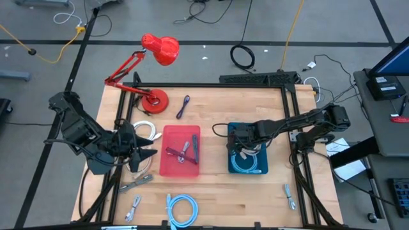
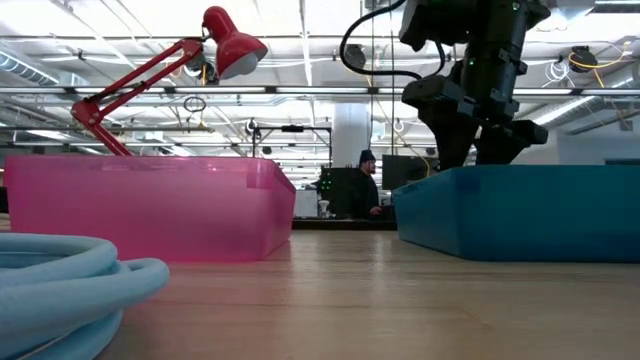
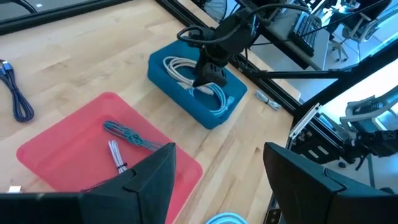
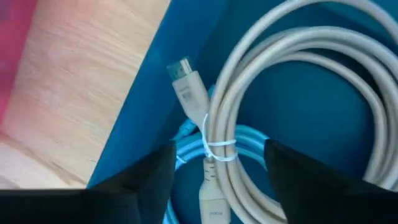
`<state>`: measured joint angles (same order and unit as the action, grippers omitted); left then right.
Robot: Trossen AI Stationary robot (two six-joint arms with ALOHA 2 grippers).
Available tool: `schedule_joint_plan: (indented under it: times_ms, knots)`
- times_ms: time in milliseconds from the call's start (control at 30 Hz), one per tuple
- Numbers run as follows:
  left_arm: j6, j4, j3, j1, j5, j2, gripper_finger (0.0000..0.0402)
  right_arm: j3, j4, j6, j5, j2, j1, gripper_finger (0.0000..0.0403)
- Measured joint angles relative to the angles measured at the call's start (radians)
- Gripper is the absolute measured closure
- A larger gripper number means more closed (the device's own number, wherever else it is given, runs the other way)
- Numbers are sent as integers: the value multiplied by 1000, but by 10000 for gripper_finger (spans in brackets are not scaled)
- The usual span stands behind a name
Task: Pick & Place USB Port
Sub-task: Put the black and violet charger cable into the red bin
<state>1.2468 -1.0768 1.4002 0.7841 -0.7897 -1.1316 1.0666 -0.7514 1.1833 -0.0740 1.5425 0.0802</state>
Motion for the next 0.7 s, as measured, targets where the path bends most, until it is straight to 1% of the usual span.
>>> schedule_joint_plan:
  times_ms: [100, 267, 333, 433, 500, 567, 633, 700]
  knots:
    - [-3, -1, 0, -3, -43, 0, 156, 21, 32, -22, 2, 0, 6, 146]
    - [18, -5, 0, -48, -113, 8, 156, 65, 209, -64, 53, 0, 7, 146]
    - [19, -7, 0, -79, -121, 14, 156, 85, 338, -78, 78, 0, 11, 150]
    - [19, -48, 0, -148, -121, 20, 156, 106, 603, -94, 115, 0, 24, 154]
    - [20, -100, 0, -221, -119, 20, 156, 116, 807, -96, 129, 0, 39, 156]
    - [20, -156, 0, -314, -96, 20, 156, 122, 1022, -109, 129, 0, 57, 156]
    - [-2, -191, 0, -430, -55, 19, 156, 122, 1212, -139, 128, 0, 79, 156]
    - [-63, -195, 0, -564, -3, 7, 156, 122, 1346, -170, 126, 0, 101, 157]
